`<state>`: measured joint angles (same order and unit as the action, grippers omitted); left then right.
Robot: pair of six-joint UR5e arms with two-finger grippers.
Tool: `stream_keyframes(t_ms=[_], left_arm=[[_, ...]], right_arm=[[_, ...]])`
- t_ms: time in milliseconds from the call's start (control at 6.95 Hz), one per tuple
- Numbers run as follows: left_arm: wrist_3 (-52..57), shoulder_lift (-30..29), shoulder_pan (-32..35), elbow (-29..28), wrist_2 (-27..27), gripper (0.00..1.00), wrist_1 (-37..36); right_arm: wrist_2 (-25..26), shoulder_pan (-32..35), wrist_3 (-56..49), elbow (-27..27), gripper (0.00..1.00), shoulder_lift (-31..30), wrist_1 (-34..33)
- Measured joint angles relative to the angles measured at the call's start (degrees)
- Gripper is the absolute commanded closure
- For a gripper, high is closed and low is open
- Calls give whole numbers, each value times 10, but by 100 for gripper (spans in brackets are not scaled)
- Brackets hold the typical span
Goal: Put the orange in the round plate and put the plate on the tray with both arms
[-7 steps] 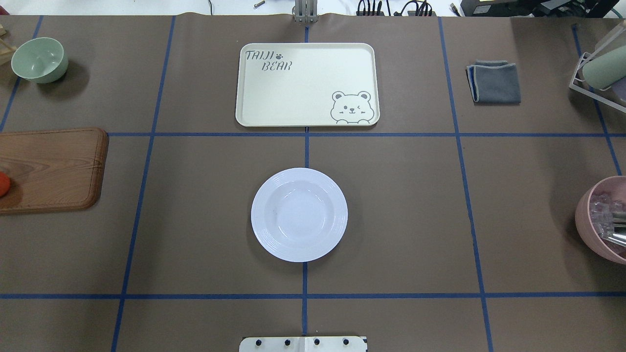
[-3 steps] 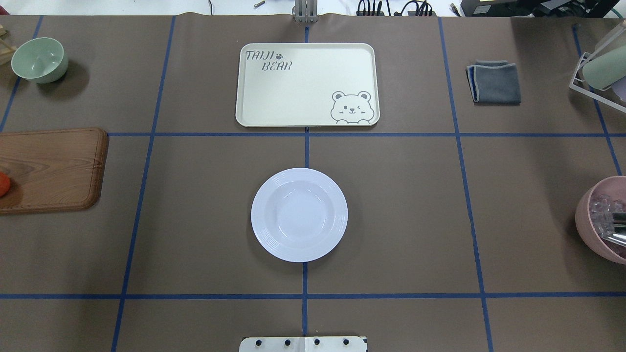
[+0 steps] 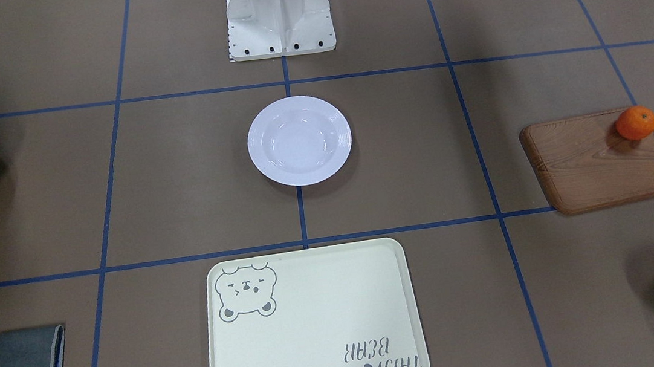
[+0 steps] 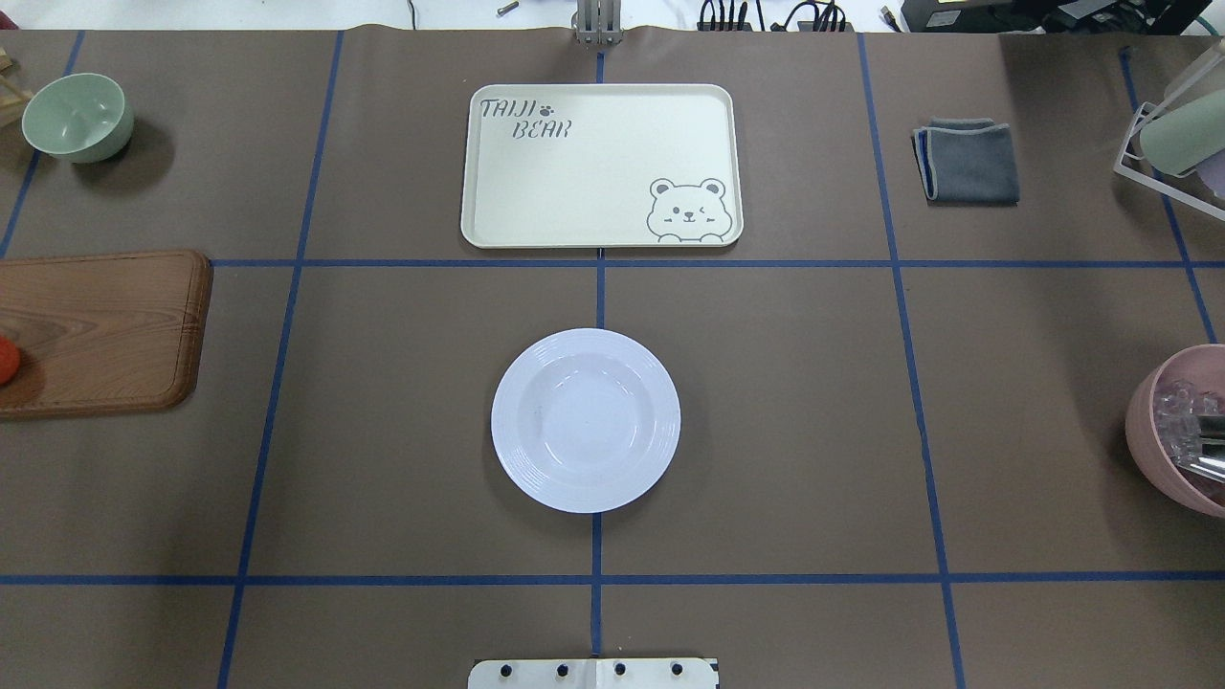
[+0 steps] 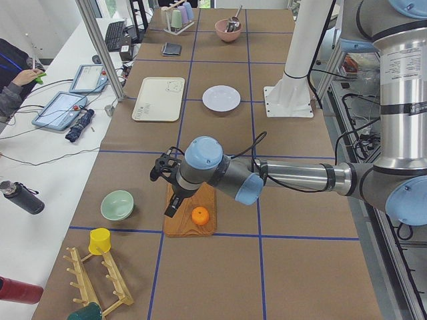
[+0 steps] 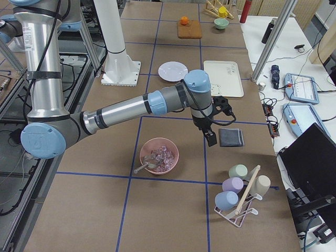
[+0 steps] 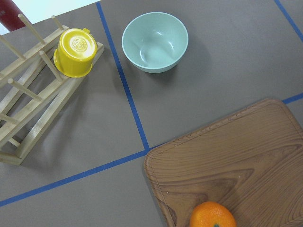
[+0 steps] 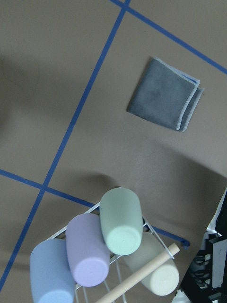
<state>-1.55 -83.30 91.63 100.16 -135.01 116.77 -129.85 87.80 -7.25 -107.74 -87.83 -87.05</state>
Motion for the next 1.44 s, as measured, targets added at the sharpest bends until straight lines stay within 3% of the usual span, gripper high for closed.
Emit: stream_keyframes(t_ms=[288, 576, 863, 1151, 1439], left_arm=[[-9, -5, -19, -8, 1, 2, 11], [-66, -1, -52, -28, 1, 2, 16], [-106, 15, -95, -51, 3, 2, 28], [-130, 23, -125, -97, 4, 2, 88], [-251, 23, -188, -140, 37, 2, 199]], right_arm=[[-28, -45, 99, -2, 0, 2, 65], [-36, -111, 304, -11, 0, -3, 156], [-25, -175, 470, -45, 0, -18, 202], [-2, -214, 518, -74, 0, -41, 208], [5, -221, 523, -80, 0, -48, 209]])
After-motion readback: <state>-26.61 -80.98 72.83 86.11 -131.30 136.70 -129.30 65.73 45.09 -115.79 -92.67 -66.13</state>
